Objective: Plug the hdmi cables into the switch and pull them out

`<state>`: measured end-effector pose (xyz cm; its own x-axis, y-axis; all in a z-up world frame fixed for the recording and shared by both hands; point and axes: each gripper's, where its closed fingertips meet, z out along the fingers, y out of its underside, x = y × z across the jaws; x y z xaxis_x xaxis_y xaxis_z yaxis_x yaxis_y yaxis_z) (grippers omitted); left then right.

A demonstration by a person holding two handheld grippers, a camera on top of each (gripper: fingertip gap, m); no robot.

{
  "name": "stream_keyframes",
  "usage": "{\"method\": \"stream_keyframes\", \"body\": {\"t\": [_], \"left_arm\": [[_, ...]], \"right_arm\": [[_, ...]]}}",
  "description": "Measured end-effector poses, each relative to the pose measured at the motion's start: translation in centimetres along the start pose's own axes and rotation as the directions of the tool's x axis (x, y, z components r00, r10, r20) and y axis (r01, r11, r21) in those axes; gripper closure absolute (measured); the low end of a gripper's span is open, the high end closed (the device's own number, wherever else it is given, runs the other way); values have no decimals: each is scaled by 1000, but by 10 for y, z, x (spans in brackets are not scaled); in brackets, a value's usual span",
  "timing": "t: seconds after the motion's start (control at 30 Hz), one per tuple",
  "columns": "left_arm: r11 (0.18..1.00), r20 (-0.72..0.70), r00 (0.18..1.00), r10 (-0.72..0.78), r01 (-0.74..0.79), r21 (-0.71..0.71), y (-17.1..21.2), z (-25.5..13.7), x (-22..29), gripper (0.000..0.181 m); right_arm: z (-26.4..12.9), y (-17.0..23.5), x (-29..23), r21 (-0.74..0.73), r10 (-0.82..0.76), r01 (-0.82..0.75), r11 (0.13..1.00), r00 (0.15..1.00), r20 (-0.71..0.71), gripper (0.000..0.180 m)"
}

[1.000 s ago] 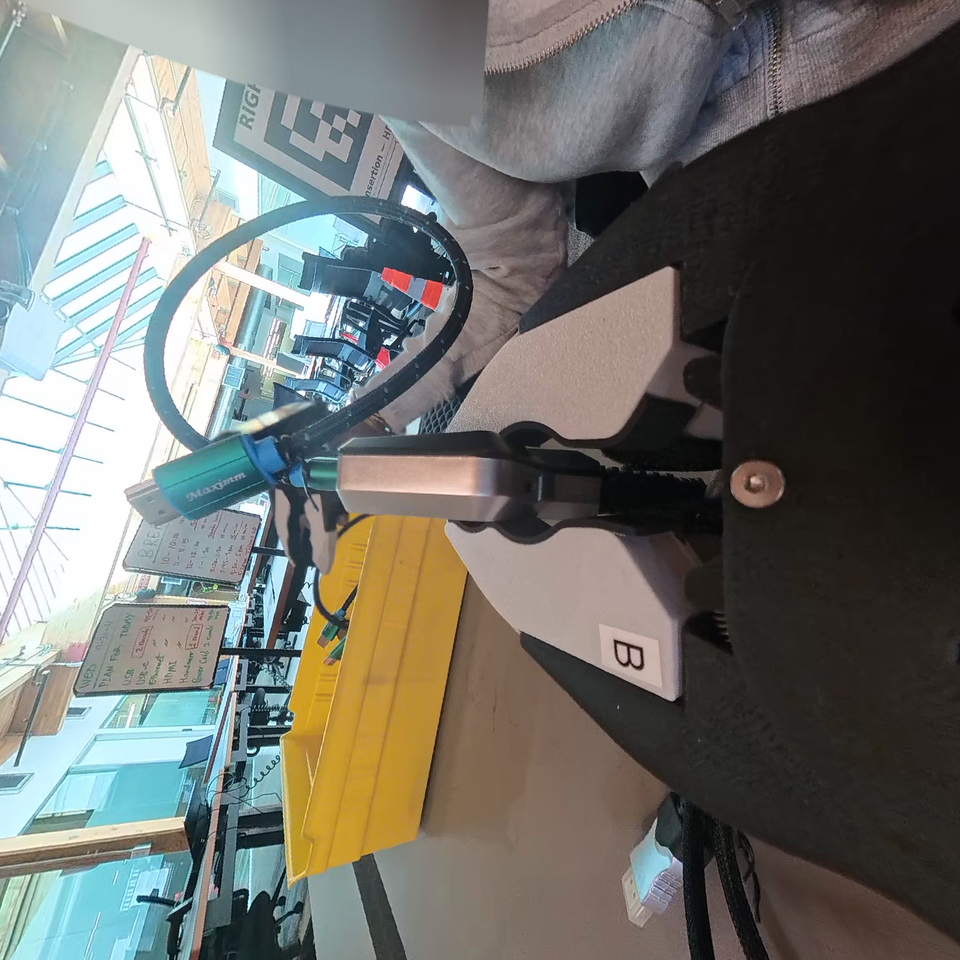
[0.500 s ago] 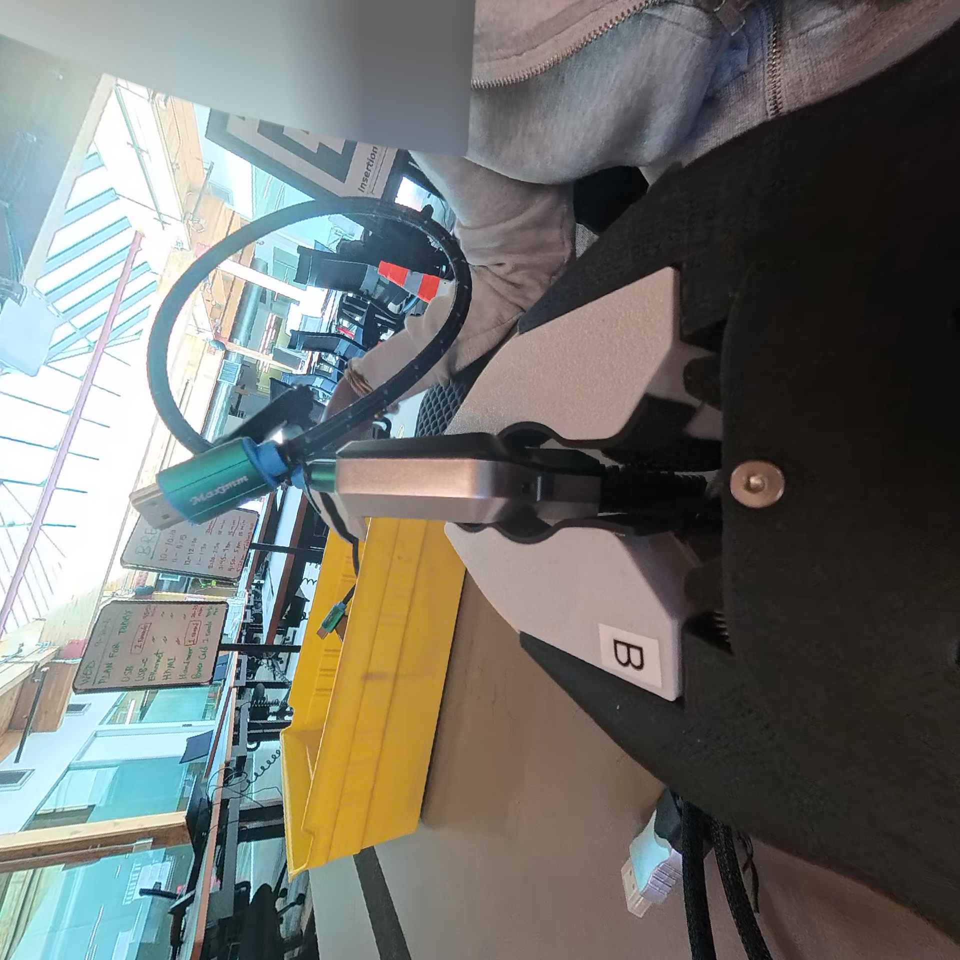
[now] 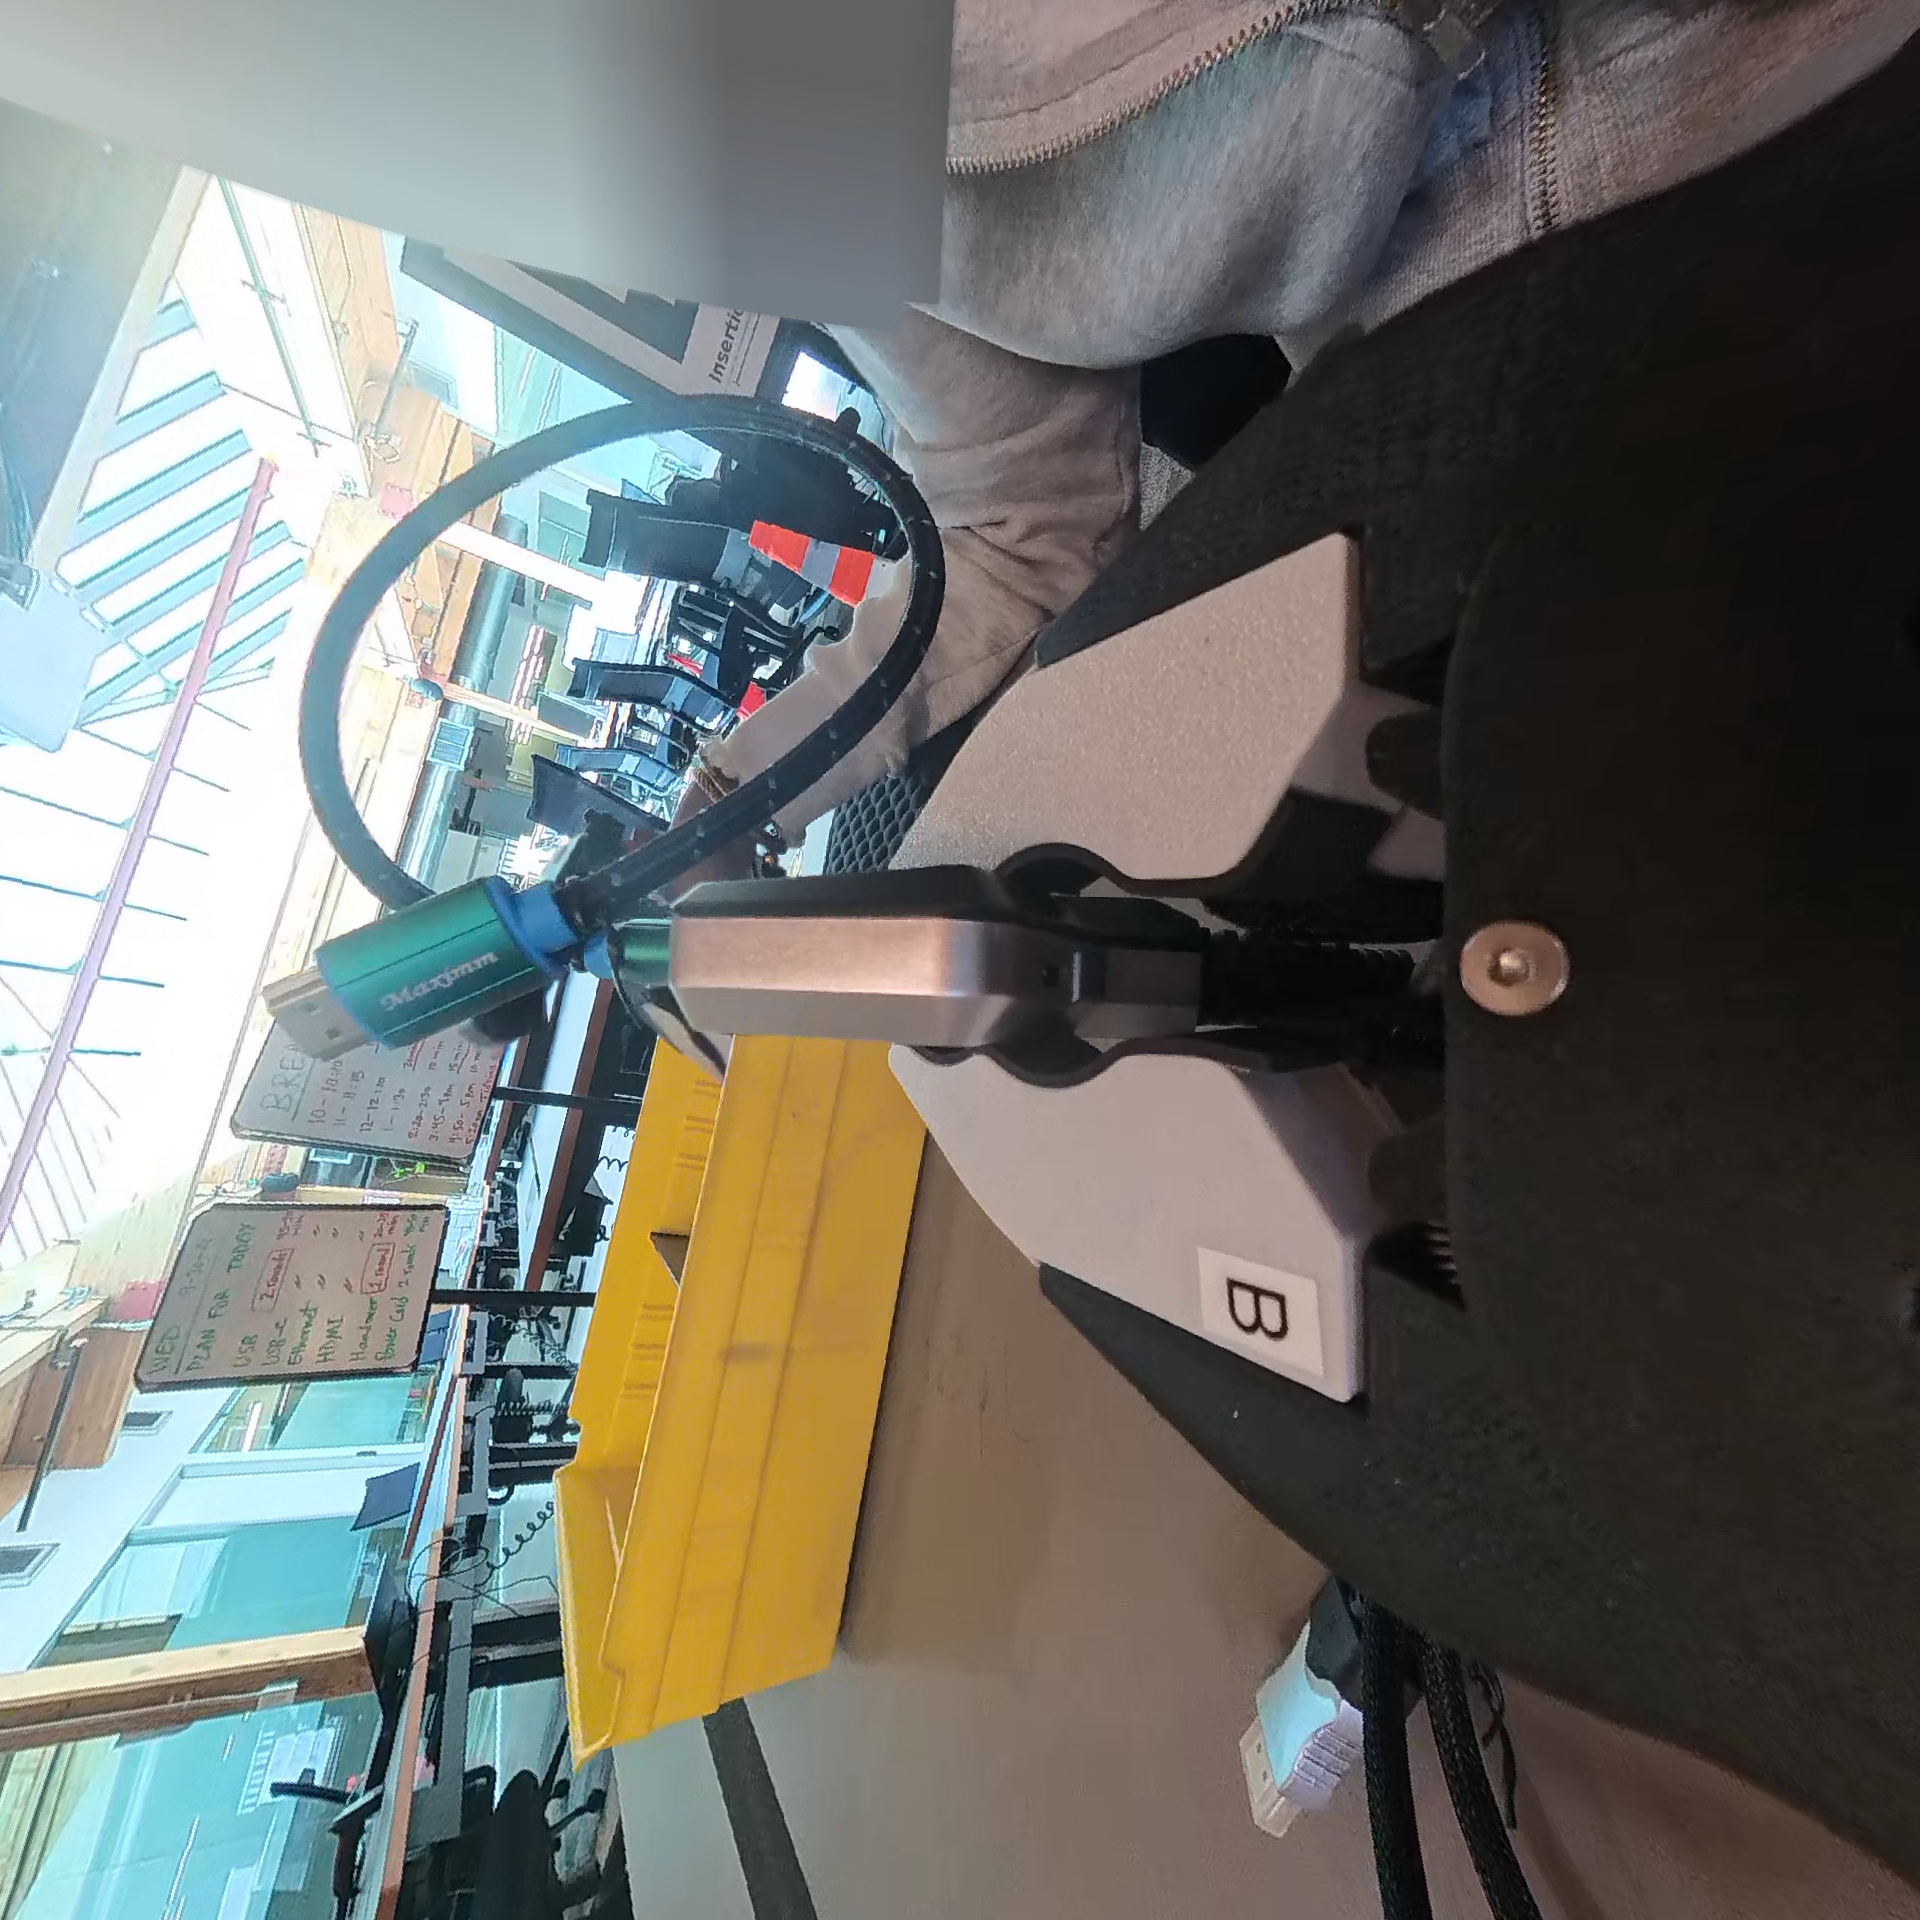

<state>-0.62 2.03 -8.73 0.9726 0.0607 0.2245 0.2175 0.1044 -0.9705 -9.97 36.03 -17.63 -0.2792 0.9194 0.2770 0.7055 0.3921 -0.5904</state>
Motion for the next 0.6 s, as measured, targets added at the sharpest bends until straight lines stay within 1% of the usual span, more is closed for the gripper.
{"method": "stream_keyframes", "body": {"t": [0.03, 0.07, 0.1, 0.13, 0.17, 0.2, 0.23, 0.27, 0.3, 0.33, 0.37, 0.4, 0.43, 0.47, 0.5, 0.53, 0.57, 0.6], "left_arm": [[1000, 1, 1000, 0, 0, 0, 0, 0, 0, 158], [1000, 4, 1000, -1, 1, 0, 0, 0, -1, 158], [1000, 10, 1000, -4, 4, 0, 0, 0, -1, 159], [1000, 15, 1000, -6, 6, -1, 0, 0, -2, 159], [1000, 20, 1000, -8, 8, -1, 0, 0, -3, 159], [1000, 22, 1000, -9, 9, -1, 0, 0, -3, 159], [1000, 22, 1000, -10, 10, -2, 0, 0, -3, 159], [1000, 21, 1000, -11, 11, -3, 0, 0, -3, 158], [1000, 21, 1000, -12, 12, -4, 0, 0, -3, 158], [1000, 24, 1000, -11, 12, -3, 0, 0, -3, 158], [1000, 26, 1000, -11, 11, 0, 0, 0, -3, 159], [1000, 26, 1000, -12, 12, 3, -1, 0, -3, 159], [1000, 24, 1000, -12, 12, 5, -1, -1, -3, 158], [1000, 23, 1000, -13, 13, 7, -1, -1, -2, 158], [1000, 20, 1000, -14, 14, 10, -2, -1, -2, 159], [1000, 17, 1000, -17, 16, 13, -2, -1, -1, 159], [1000, 15, 1000, -17, 16, 13, -2, -1, -1, 158], [1000, 13, 1000, -15, 15, 10, -2, -1, -1, 158]], "right_arm": [[-5, -11, 6, 75, 8, -6, 997, 999, -34, 158], [-15, -25, 14, 175, 34, -22, 984, 997, -68, 151], [-28, -42, 22, 300, 72, -40, 953, 993, -96, 144], [-47, -62, 27, 449, 117, -58, 892, 987, -106, 134], [-71, -83, 27, 606, 155, -73, 792, 984, -85, 126], [-98, -104, 19, 750, 165, -87, 656, 986, -30, 123], [-126, -122, 3, 858, 134, -112, 502, 990, 51, 125], [-152, -137, -20, 921, 54, -158, 356, 987, 149, 129], [-175, -147, -49, 940, -67, -235, 245, 964, 259, 135], [-191, -155, -81, 920, -204, -338, 198, 904, 376, 142], [-198, -160, -113, 871, -326, -437, 224, 809, 490, 141], [-196, -164, -144, 808, -416, -503, 307, 693, 589, 140], [-188, -162, -175, 745, -483, -521, 416, 568, 667, 139], [-177, -158, -203, 688, -519, -505, 521, 453, 725, 138], [-166, -152, -226, 640, -525, -478, 602, 368, 768, 139], [-156, -146, -247, 613, -527, -447, 652, 315, 790, 140], [-149, -140, -264, 608, -535, -416, 676, 291, 793, 140], [-146, -136, -279, 619, -551, -392, 681, 282, 785, 138]]}}
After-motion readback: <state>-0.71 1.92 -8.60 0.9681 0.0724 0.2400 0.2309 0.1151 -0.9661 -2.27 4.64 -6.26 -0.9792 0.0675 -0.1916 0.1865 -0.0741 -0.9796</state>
